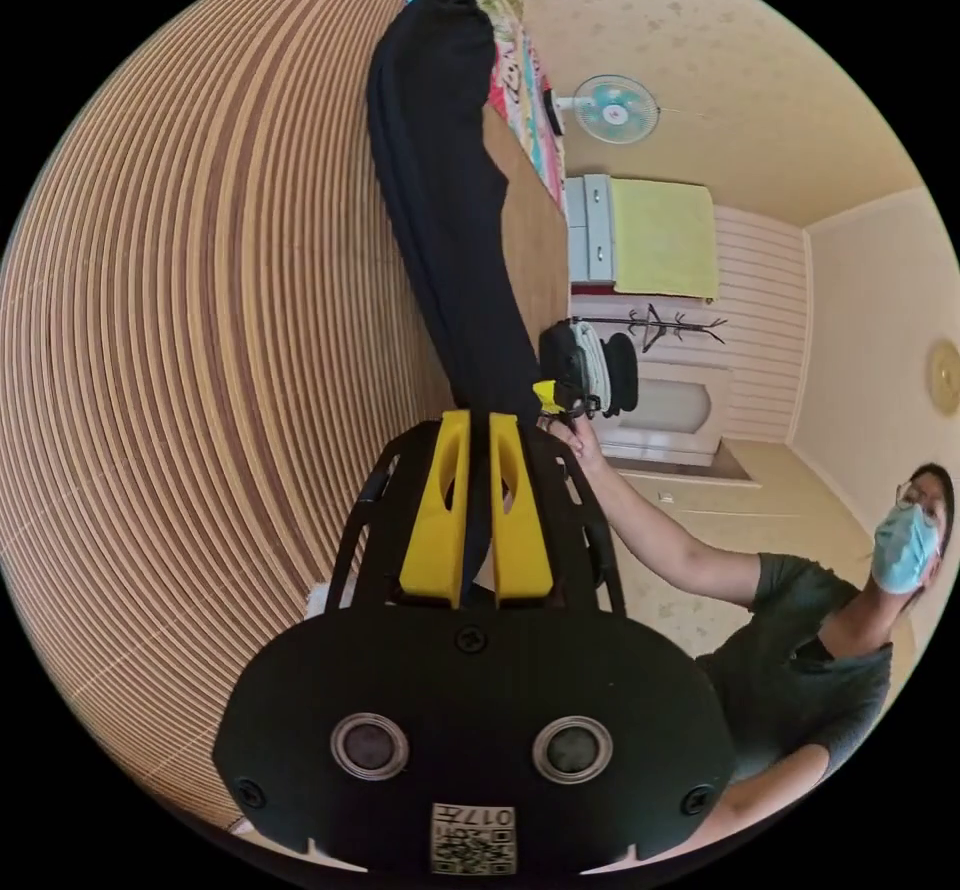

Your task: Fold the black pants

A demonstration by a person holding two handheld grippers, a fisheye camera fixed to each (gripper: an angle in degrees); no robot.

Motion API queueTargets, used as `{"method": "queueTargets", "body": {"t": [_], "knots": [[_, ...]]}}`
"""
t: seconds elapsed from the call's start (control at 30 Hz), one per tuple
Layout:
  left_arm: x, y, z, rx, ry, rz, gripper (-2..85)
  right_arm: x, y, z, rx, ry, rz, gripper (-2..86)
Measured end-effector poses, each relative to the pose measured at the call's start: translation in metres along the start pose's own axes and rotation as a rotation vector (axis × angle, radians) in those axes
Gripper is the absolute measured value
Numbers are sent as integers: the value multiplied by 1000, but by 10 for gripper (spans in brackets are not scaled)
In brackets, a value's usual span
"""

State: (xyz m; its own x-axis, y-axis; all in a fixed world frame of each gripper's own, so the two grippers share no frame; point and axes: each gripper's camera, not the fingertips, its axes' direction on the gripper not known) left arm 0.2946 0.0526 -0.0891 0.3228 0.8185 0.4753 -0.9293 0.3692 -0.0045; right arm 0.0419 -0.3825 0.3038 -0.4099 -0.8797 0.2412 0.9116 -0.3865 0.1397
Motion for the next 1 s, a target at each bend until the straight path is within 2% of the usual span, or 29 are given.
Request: {"method": "queueTargets", "body": {"t": [0.17,0.4,0.7,0.8,0.9,1.0], "knots": [[89,73,-20,27,104,205,38,-117,93,-3,-42,-5,-165,28],[257,181,-45,142,45,490,36,-272,171,-7,-59,34,-429,23],[441,221,-95,349,56,879,37,-492,204,-5,-62,56,-923,20],[464,207,-106,428,24,848,37,-521,192,-2,15,152,-961,20],[455,174,-105,492,-55,747,38,-502,143,2,61,220,-848,20],[416,119,-95,482,-150,607,38,-446,71,10,66,296,-651,20]]}}
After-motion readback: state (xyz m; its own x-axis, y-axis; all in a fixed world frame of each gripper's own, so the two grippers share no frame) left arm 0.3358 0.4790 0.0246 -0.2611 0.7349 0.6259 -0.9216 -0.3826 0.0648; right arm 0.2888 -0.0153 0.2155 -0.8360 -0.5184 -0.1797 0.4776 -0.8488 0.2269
